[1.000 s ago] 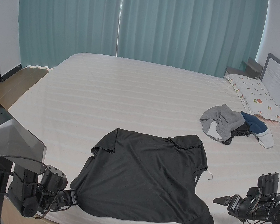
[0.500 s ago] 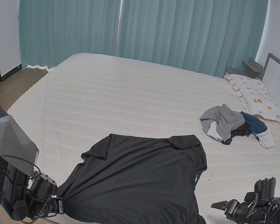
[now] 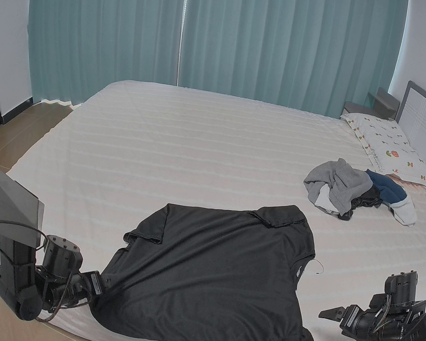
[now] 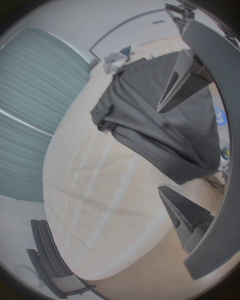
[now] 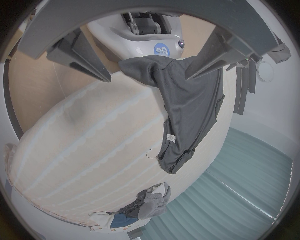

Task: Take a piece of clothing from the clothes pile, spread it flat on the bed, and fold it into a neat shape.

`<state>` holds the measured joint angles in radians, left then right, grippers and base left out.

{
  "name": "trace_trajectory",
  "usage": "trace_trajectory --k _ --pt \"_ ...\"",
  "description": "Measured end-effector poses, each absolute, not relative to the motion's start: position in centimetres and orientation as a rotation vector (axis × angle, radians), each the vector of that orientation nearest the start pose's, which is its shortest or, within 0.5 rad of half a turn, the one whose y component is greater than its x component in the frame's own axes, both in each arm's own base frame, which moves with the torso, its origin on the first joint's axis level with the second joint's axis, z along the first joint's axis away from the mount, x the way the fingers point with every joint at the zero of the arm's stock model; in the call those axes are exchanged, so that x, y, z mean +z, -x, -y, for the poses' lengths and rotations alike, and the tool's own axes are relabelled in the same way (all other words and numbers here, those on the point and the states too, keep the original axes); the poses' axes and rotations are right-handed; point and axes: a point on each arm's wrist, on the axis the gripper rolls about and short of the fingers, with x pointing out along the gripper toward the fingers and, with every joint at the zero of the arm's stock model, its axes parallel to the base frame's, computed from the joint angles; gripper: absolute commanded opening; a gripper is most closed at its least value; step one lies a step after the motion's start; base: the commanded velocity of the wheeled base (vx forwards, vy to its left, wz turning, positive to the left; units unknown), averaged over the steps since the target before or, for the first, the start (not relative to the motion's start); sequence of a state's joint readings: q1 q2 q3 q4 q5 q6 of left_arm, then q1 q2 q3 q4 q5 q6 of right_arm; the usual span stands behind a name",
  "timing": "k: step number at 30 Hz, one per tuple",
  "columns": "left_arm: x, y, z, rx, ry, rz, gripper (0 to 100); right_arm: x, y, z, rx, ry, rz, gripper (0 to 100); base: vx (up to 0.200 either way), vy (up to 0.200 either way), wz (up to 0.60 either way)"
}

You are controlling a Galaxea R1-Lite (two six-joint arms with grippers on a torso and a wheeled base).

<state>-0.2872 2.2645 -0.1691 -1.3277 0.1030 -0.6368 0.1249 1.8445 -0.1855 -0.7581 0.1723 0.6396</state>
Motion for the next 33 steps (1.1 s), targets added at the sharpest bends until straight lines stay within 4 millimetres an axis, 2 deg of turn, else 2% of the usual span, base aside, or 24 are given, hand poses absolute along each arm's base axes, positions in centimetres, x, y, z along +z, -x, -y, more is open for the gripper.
trace_trajectory --k 5,10,12,18,27,33 --pt "-1.2 -25.5 6.7 0.038 0.535 -0.675 100 2.9 -20.6 -3.2 -0.019 -0.707 -0.952 100 0.000 0.000 0.00" --pt "-0.6 -27.1 7.6 0.006 0.580 -0.622 100 2.9 -21.1 -3.6 0.012 -0.766 -0.914 100 0.000 0.000 0.00" --pt "-0.5 -27.6 7.9 0.006 0.617 -0.612 100 2.7 -21.2 -3.7 0.018 -0.773 -0.908 100 0.000 0.000 0.00" --pt "-0.9 -28.5 8.2 0.008 0.663 -0.604 100 2.5 -21.6 -3.8 0.013 -0.839 -0.871 100 0.200 0.000 0.00" --pt "-1.1 -29.6 9.9 -0.049 0.660 -0.605 100 1.6 -21.7 -4.0 0.020 -0.848 -0.867 100 0.000 0.000 0.00" --pt "-1.4 -30.8 11.2 -0.046 0.634 -0.678 100 1.0 -21.8 -4.1 0.024 -0.851 -0.862 100 0.000 0.000 0.00"
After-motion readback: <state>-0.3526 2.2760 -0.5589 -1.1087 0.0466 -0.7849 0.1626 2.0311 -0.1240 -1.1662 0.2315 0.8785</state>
